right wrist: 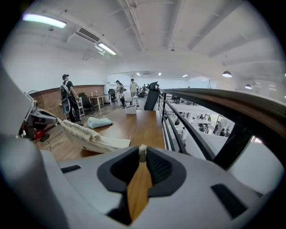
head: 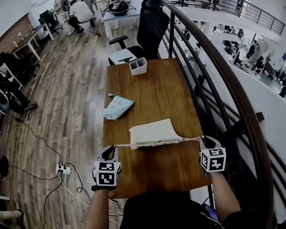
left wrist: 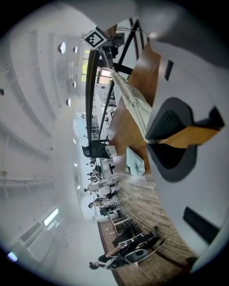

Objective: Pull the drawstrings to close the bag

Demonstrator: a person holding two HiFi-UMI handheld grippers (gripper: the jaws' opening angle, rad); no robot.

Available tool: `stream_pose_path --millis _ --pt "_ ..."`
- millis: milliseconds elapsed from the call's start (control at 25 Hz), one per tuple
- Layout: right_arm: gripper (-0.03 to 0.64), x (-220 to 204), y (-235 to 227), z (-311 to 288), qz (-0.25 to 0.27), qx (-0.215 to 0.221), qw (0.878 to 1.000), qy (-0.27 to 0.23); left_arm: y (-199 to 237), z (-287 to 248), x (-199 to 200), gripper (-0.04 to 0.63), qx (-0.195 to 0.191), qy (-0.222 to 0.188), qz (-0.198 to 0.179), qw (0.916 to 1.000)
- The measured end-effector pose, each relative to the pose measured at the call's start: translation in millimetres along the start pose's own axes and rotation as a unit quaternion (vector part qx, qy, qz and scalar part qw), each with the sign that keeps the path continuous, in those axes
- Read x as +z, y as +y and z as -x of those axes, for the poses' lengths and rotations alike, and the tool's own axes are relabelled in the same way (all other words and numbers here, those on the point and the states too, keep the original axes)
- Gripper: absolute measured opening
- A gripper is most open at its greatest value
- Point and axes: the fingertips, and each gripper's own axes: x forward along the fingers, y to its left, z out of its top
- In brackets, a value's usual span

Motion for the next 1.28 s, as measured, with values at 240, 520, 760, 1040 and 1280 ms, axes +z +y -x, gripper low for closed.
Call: stream_pose_path --millis 240,520,760,1040,1280 --pt "0.048 2 0 1 0.005 -0.006 1.000 -0.003 3 0 -1 0.038 0.017 0.001 0.008 0.9998" --pt "0.048 8 1 3 -0.002 0.000 1.000 -0.012 4 4 0 0.037 0.019 -0.007 0.007 0.9998" --pt "0.044 8 -17 1 -0.007 -0.018 1.000 -0.015 24 6 0 0.037 0.028 -0.012 0.028 0.9991" --pt "0.040 2 -17 0 0.014 -0.030 0.999 -0.008 26 6 -14 0.037 0.041 0.004 0.033 0.9986" --pt "0.038 7 -16 2 0.014 -0.033 0.999 -0.012 30 9 -9 0.037 0.048 0.004 0.011 0.9988"
